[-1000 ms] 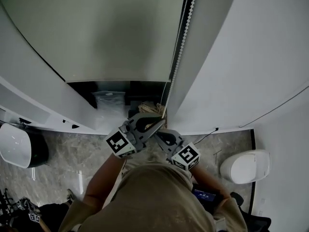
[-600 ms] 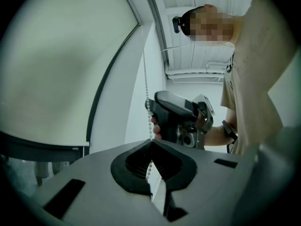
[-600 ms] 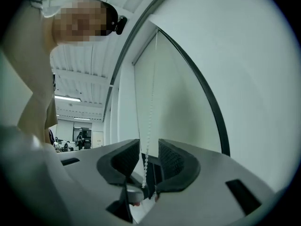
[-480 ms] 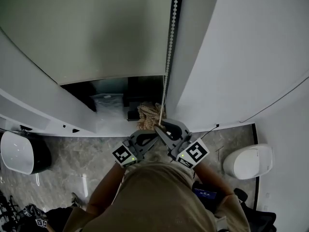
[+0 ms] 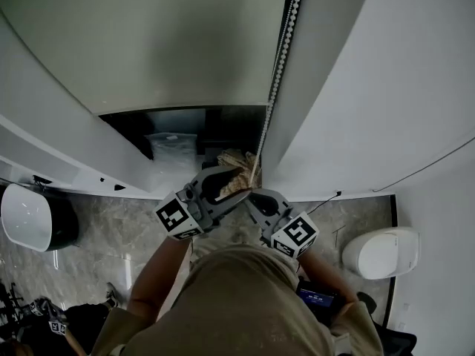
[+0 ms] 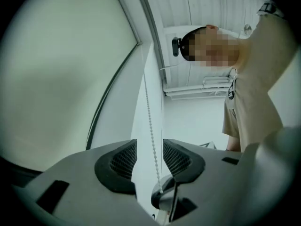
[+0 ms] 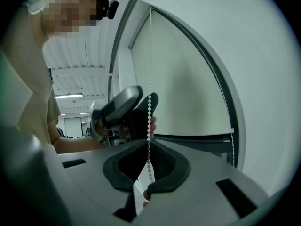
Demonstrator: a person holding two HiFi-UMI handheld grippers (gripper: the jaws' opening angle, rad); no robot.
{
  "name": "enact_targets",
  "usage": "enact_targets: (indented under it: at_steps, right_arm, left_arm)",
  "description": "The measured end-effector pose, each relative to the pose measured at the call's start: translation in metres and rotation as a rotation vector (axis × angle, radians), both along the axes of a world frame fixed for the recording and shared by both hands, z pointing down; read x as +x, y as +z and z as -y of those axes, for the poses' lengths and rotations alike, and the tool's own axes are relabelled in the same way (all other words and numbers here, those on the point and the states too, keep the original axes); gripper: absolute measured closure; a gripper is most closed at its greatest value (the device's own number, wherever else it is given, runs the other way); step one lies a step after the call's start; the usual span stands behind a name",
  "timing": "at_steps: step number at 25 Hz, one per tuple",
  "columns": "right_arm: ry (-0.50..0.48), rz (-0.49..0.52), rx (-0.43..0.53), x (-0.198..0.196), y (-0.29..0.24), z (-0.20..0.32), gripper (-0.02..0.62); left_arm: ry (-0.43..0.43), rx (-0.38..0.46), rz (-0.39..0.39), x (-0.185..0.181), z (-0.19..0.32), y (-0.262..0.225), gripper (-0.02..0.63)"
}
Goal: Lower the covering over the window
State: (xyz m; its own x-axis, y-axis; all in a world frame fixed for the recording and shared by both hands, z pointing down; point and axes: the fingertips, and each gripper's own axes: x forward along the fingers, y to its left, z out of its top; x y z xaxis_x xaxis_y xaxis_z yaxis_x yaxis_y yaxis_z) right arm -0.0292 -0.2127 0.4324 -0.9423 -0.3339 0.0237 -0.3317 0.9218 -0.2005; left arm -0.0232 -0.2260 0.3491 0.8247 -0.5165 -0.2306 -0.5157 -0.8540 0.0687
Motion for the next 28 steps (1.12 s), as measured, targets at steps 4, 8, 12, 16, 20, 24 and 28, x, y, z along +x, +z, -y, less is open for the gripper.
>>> enact_targets:
  at_steps: [4,8,12,16,20,24,28]
  right_arm:
    - [-0.017,0.017,0.012,-0.004,-0.005,-0.01,0.578]
    - [0.022,0.11,0.105,0.016,-0.029,-0.005,0.436]
    - [0.073,0.208,0.117,0.025,-0.064,-0.002,0.419]
    - [0.054,0.132,0.124,0.011,-0.064,-0.005,0.475]
    - [0.066,0.093,0.114,0.005,-0.06,-0.005,0.578]
    - [0.043,0.027,0.051,-0.003,-0.017,-0.012,0.58]
    - [0.008,-0.022,0.034,-0.01,-0.001,-0.021,0.58]
  left_arm:
    - [-0.031,0.003,0.043,0.013,0.005,-0.002,0.578]
    - [-0.097,0.009,0.039,-0.01,0.007,0.014,0.581]
    - [-0.048,-0.072,0.108,0.007,-0.018,0.067,0.581]
    - [0.015,-0.103,0.118,0.029,-0.042,0.091,0.581]
    - [0.016,-0.118,0.056,0.012,-0.046,0.091,0.58]
    - [-0.005,-0.07,-0.087,-0.026,-0.035,0.035,0.403]
    - [-0.011,-0.003,0.033,-0.002,-0.017,-0.011,0.409]
